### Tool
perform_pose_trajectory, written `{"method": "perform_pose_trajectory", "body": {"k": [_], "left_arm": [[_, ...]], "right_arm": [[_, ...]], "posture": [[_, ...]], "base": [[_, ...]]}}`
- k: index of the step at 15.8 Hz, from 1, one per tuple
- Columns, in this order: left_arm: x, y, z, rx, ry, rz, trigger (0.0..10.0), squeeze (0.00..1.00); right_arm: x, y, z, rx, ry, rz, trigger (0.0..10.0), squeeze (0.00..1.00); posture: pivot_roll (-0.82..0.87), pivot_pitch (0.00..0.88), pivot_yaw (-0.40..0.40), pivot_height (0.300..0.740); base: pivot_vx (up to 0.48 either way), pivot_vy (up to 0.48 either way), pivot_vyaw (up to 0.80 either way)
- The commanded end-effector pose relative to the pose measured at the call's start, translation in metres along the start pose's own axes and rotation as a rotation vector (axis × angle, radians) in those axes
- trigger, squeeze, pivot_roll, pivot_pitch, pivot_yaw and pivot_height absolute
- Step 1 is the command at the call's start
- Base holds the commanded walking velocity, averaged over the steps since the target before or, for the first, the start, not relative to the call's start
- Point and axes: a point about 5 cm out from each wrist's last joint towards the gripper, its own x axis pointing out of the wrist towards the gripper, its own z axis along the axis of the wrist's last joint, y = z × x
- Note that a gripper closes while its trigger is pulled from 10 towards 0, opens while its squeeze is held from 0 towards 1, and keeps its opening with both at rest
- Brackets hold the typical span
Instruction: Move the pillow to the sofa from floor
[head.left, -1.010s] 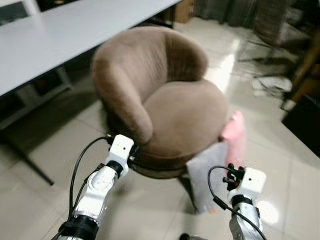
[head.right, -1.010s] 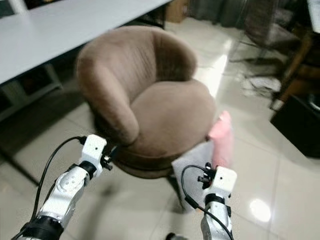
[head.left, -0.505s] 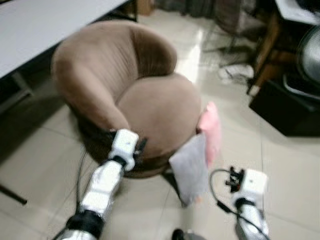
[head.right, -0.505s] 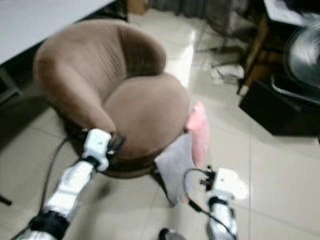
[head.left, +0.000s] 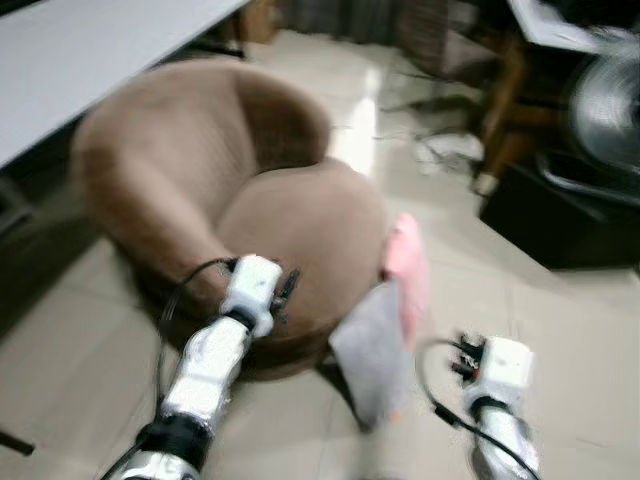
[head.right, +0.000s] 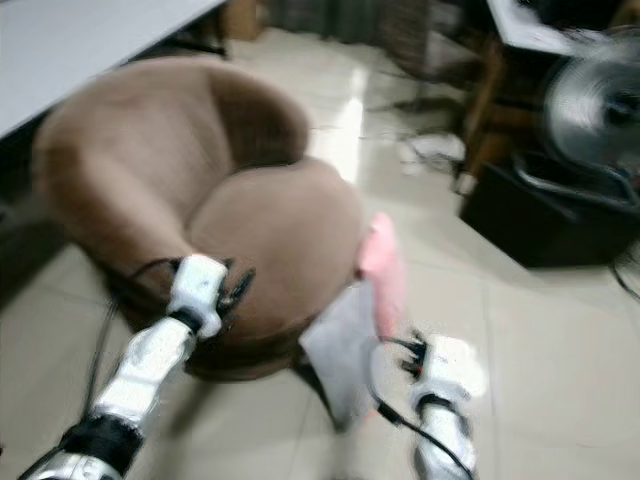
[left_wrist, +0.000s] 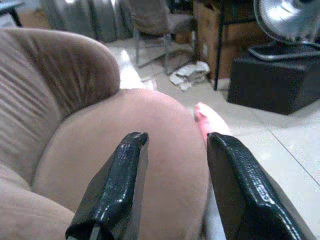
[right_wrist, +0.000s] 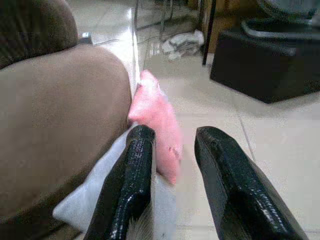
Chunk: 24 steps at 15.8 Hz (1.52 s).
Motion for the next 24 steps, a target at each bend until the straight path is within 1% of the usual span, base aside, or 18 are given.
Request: {"method": "perform_pose_trajectory", "body": {"k": [1, 5, 7, 13, 14, 15, 17, 18, 19, 21, 23, 24], "left_arm": [[-0.007, 0.01, -0.007, 0.011, 0.028, 0.023, 10.0, 0.0], [-0.006, 0.005, -0.008, 0.026, 0.023, -0.028, 10.0, 0.0], [-0.006, 0.0, -0.009, 0.038, 0.027, -0.071, 10.0, 0.0], [-0.006, -0.001, -0.01, 0.034, 0.021, -0.089, 10.0, 0.0], [-0.006, -0.001, -0.01, 0.024, 0.016, -0.086, 10.0, 0.0], [-0.006, 0.0, -0.01, 0.031, 0.022, -0.073, 10.0, 0.0], [-0.008, 0.003, -0.012, 0.031, 0.027, -0.056, 10.0, 0.0], [-0.008, 0.004, -0.014, 0.027, 0.037, -0.046, 10.0, 0.0], [-0.009, 0.004, -0.015, 0.028, 0.043, -0.037, 10.0, 0.0], [-0.009, 0.004, -0.015, 0.021, 0.045, -0.021, 10.0, 0.0], [-0.011, 0.004, -0.015, 0.019, 0.036, -0.023, 10.0, 0.0], [-0.013, 0.004, -0.017, 0.016, 0.033, -0.018, 10.0, 0.0]], "right_arm": [[0.003, 0.011, 0.006, 0.017, -0.024, 0.03, 10.0, 0.0], [0.002, 0.011, 0.006, 0.026, -0.026, 0.023, 10.0, 0.0], [0.001, 0.01, 0.007, 0.03, -0.028, 0.017, 10.0, 0.0], [-0.003, 0.008, 0.006, 0.029, -0.031, 0.003, 10.0, 0.0], [-0.003, 0.008, 0.006, 0.025, -0.031, 0.005, 10.0, 0.0], [-0.003, 0.008, 0.006, 0.017, -0.025, 0.021, 10.0, 0.0], [-0.002, 0.012, 0.005, -0.006, 0.004, 0.086, 10.0, 0.0], [-0.003, 0.015, 0.003, -0.045, 0.029, 0.143, 10.0, 0.0], [-0.003, 0.016, 0.003, -0.044, 0.032, 0.162, 10.0, 0.0], [-0.003, 0.017, 0.004, -0.075, 0.027, 0.198, 10.0, 0.0], [-0.004, 0.019, 0.004, -0.079, 0.03, 0.216, 10.0, 0.0], [-0.004, 0.021, 0.004, -0.085, 0.031, 0.232, 10.0, 0.0]], "posture": [[0.12, 0.036, -0.024, 0.74], [0.12, 0.036, -0.024, 0.74], [0.09, 0.031, -0.004, 0.74], [0.08, 0.03, 0.0, 0.74], [0.08, 0.03, 0.0, 0.74], [0.08, 0.03, 0.001, 0.74], [0.08, 0.027, 0.001, 0.74], [0.08, 0.026, -0.003, 0.74], [0.08, 0.026, -0.003, 0.735], [0.08, 0.024, -0.009, 0.715], [0.08, 0.024, -0.009, 0.7], [0.09, 0.021, -0.024, 0.685]], "base": [[0.345, 0.0, -0.8], [0.343, 0.0, -0.8], [0.321, 0.0, -0.8], [0.299, 0.0, -0.8], [0.0, 0.0, 0.0], [0.0, 0.0, 0.0], [0.0, 0.0, 0.0], [0.0, 0.0, 0.0], [0.0, 0.0, 0.0], [0.0, 0.0, 0.0], [0.0, 0.0, 0.0], [0.0, 0.0, 0.0]]}}
